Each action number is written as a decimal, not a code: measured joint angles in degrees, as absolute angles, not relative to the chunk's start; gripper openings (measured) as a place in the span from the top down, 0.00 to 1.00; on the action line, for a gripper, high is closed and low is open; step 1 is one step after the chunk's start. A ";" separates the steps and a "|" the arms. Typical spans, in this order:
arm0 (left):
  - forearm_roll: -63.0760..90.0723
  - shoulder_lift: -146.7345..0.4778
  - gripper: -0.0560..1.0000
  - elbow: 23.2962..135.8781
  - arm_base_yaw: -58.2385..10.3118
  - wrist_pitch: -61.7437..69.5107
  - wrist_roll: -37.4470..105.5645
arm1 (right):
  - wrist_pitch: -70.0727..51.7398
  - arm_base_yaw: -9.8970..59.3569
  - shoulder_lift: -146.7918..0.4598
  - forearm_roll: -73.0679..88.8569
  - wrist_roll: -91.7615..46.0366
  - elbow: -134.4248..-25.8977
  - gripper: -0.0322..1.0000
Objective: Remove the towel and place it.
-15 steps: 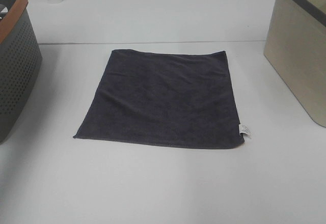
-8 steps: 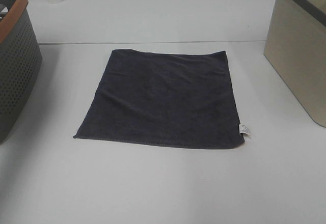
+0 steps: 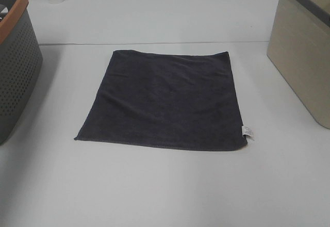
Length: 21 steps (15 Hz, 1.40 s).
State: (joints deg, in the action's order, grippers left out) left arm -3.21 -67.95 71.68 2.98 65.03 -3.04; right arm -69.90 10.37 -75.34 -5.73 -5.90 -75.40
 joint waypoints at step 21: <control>-2.46 0.17 0.23 31.23 2.98 63.94 -2.12 | -58.27 10.37 -9.80 1.72 -7.56 -29.97 0.30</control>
State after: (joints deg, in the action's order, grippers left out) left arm -2.46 0.17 31.23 2.98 63.94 -2.12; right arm -58.27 10.37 -9.80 1.72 -7.56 -29.97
